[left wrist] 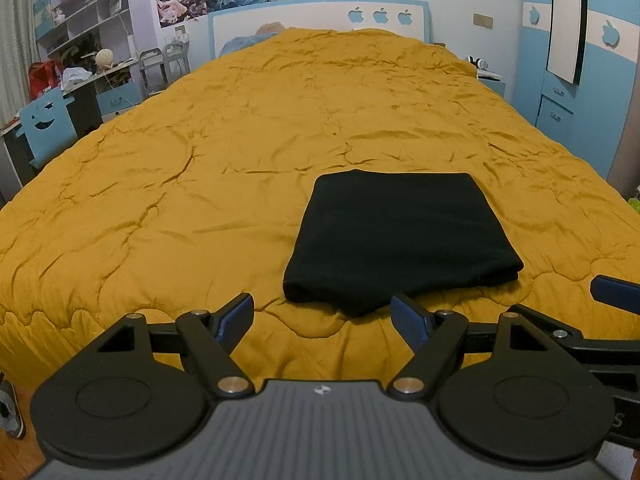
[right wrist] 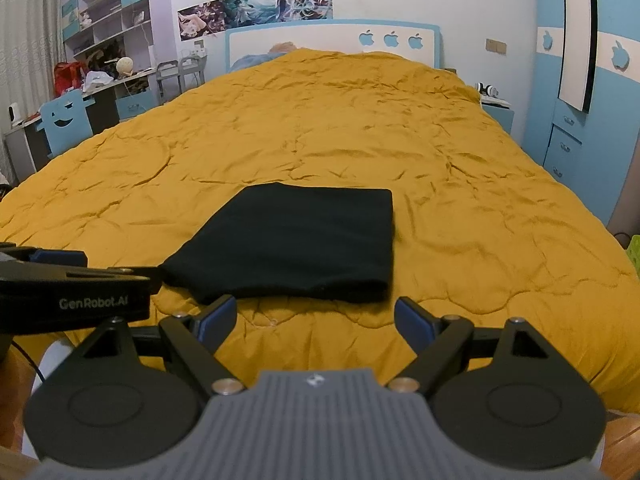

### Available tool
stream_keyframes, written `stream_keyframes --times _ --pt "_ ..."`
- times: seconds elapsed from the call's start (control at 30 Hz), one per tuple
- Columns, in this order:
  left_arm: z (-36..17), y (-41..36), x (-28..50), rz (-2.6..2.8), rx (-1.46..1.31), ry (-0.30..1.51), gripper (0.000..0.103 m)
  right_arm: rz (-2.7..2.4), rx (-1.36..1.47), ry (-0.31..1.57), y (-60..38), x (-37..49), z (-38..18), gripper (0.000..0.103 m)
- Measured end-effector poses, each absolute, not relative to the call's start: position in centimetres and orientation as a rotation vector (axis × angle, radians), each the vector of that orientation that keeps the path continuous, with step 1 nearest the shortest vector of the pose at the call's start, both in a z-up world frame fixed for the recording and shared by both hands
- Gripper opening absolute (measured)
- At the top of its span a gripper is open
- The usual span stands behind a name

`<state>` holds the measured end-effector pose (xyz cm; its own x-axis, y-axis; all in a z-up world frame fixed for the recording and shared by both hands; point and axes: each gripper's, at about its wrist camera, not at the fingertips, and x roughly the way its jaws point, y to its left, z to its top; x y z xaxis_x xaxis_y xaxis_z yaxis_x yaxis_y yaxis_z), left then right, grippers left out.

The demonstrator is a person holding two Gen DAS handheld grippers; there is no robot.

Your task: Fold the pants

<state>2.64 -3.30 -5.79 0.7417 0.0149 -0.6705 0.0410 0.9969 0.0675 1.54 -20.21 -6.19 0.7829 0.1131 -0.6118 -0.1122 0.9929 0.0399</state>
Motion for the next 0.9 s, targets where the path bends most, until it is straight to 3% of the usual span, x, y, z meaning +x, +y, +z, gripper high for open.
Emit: stream_keyframes --times 0.9 --pt "-5.84 -3.46 2.63 -0.021 0.080 0.737 0.091 0.122 0.010 0.662 -20.22 1.55 -6.29 0.082"
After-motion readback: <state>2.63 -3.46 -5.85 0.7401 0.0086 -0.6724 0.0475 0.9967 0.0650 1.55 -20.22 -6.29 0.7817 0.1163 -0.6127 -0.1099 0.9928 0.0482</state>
